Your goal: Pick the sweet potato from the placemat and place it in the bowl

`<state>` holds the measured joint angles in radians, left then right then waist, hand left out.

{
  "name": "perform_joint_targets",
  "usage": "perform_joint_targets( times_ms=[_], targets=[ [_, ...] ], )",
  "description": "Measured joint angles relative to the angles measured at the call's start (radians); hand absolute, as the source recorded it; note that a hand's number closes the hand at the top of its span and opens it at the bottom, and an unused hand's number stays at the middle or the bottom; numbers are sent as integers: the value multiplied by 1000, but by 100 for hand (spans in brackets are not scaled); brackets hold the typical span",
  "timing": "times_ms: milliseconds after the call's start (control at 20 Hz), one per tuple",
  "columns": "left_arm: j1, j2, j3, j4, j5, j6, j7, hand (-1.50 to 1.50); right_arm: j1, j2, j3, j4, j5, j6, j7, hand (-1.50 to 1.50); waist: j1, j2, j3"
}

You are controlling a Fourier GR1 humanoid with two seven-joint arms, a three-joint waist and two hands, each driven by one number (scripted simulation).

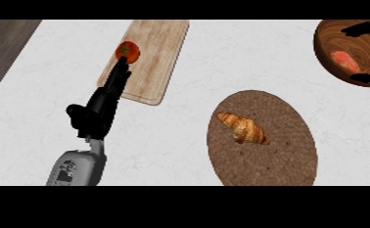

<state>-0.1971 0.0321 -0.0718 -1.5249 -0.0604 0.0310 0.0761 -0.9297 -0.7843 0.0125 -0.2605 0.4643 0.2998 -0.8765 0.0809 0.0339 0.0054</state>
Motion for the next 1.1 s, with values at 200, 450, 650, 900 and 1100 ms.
perform_joint_targets(
  times_ms=[200, 450, 650, 900, 1100],
  targets=[
    [9, -4, -5, -8, -6, 7, 7, 0, -32, 2, -48, 33, -55, 32, -10, -150, -3, -3, 1],
    [4, 0, 2, -21, -1, 6, 21, 0, -72, -18, -126, 70, -139, 66, 6, -150, -7, -4, 1],
    [2, 6, 13, -5, 4, 2, 10, 0, -94, -55, -164, 102, -184, 131, 53, -150, -13, -3, 0],
    [1, 7, 17, -8, 6, 1, 11, 0, -104, -98, -204, 133, -233, 216, 131, -150, -12, -1, 2],
    [6, 4, 15, -9, 1, 7, 7, 0, -89, -129, -224, 137, -262, 278, 179, -150, -15, 1, 4]
  ],
)
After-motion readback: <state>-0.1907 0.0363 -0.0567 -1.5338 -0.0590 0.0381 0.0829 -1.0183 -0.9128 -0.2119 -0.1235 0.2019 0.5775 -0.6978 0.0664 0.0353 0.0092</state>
